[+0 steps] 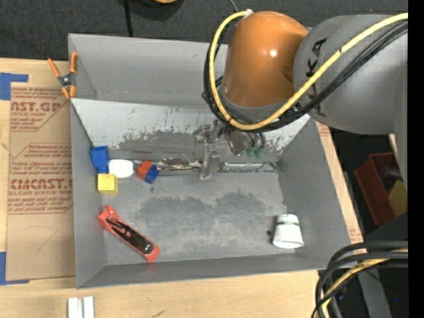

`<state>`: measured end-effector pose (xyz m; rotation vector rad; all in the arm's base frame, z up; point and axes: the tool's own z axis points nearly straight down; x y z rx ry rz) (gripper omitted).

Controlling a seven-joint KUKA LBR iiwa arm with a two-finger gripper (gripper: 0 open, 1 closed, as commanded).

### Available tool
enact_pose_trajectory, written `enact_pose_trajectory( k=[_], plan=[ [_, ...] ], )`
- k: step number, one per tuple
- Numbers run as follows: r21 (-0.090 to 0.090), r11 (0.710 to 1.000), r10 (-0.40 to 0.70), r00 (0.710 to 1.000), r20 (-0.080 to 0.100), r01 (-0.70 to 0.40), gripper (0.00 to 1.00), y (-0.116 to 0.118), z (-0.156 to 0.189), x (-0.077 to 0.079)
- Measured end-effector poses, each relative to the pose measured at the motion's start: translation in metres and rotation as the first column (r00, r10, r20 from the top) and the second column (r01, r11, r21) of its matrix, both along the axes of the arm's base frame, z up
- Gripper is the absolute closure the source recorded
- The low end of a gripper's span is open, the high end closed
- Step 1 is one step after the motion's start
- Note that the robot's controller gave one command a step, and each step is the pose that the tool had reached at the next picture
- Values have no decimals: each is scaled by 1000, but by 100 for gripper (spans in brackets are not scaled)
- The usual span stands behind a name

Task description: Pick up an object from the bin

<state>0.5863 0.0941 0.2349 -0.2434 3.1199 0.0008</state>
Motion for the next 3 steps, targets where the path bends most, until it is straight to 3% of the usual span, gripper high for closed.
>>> enact_pose_trajectory(
  k=[2, 3],
  plan=[
    [2, 1000, -9, 1000, 3, 9, 100, 9, -7, 1],
    [2, 1000, -6, 1000, 7, 6, 100, 25, -11, 5]
  ],
)
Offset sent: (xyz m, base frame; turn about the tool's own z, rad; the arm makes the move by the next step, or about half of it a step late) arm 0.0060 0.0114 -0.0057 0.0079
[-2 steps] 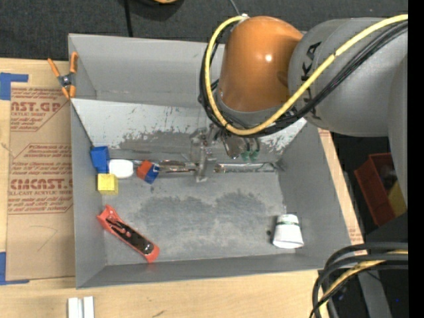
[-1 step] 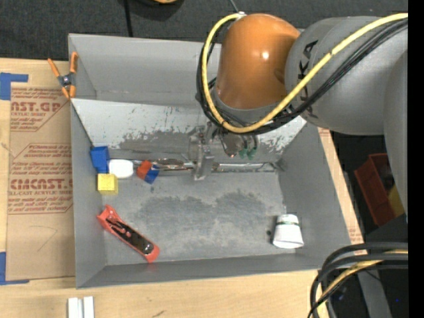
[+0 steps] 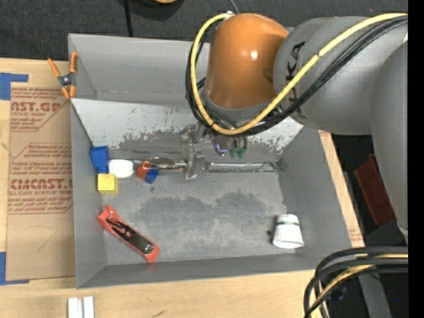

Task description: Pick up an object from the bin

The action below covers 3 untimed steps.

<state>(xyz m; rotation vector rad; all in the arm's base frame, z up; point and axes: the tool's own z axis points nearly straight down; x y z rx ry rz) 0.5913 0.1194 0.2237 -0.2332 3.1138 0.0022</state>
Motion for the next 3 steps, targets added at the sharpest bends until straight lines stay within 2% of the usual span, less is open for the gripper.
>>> enact_pose_trajectory(
  k=[1, 2, 3],
  plan=[
    [-3, 988, 152, 988, 1, -152, 100, 13, -27, 0],
    [-9, 873, 488, 873, 0, -488, 100, 23, -57, -20],
    [-7, 769, 639, 769, -11, -639, 100, 25, -29, -25]
  ],
)
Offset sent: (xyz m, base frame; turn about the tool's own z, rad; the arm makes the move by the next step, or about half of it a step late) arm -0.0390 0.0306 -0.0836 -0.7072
